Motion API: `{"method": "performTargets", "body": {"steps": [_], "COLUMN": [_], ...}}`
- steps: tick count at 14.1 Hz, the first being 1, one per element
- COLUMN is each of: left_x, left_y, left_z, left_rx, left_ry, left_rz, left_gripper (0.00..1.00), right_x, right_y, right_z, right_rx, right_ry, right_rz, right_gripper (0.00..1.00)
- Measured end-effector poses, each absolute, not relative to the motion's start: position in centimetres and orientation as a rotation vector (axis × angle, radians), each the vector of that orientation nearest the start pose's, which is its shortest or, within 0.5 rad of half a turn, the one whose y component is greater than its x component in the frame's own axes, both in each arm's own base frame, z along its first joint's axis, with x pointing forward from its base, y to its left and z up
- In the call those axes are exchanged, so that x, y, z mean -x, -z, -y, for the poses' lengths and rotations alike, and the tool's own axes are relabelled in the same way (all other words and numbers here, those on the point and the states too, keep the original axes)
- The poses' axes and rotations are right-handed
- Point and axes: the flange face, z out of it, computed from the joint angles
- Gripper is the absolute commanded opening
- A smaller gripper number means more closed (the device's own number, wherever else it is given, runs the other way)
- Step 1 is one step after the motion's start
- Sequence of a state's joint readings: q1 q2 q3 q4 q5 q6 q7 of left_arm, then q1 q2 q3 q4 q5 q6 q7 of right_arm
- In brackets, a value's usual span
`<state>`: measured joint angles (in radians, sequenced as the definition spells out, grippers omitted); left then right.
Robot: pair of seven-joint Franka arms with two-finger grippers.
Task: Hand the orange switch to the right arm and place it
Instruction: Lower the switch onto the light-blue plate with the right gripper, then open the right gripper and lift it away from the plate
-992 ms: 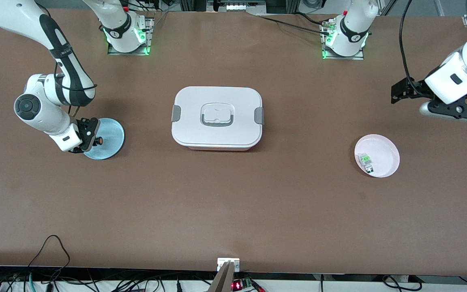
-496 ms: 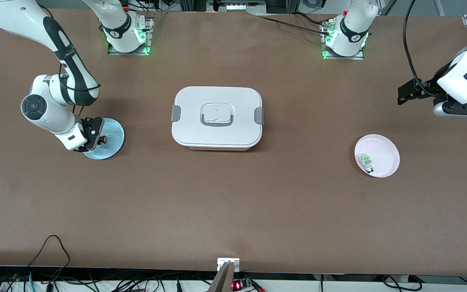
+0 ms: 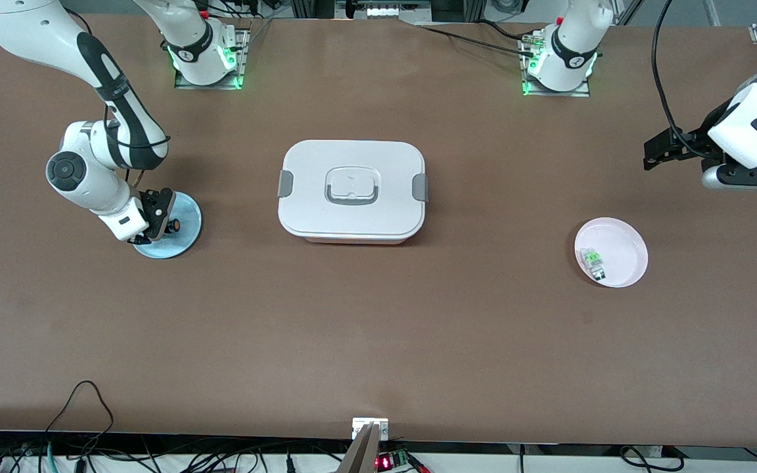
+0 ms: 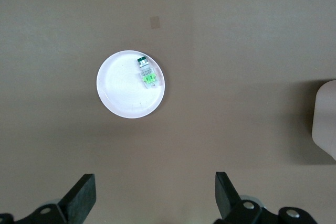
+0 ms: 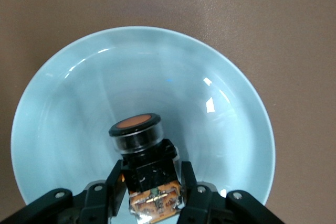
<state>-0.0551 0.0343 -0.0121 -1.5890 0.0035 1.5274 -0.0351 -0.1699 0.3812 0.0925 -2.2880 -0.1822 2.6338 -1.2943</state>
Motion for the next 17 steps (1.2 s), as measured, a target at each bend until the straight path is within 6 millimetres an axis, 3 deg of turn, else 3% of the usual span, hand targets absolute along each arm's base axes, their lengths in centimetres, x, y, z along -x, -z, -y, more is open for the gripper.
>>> {"method": "performTargets", "body": {"steps": [5,10,12,17], "left_x": [-55.7,-55.7,-55.7,-55.7], "left_y": [-59.3,-59.3,-59.3,-59.3], "left_z": [3.7,3.7,3.7,3.4], "left_rx": [3.13,3.13,3.13,3.13], "left_ry": [-0.15,-0.15,-0.15,-0.15], "left_rz": [-0.051,-0.051,-0.05,-0.042], "left_gripper": [1.0,1.0,1.0,1.0], "right_x": [-53.0,-55.1,-56.6,-60.4], "right_y": [-19.4,-23.3,-25.5,-34.1], "right_z": [2.6,-1.3,-2.3,-2.6], "right_rx": [2.59,2.727,2.739,2.806], "right_ry": [-0.073,-0.019,-0.015,-0.036], "right_rz": [1.828,1.572,1.448,1.148], "right_gripper": [1.0,1.0,1.0,1.0]}}
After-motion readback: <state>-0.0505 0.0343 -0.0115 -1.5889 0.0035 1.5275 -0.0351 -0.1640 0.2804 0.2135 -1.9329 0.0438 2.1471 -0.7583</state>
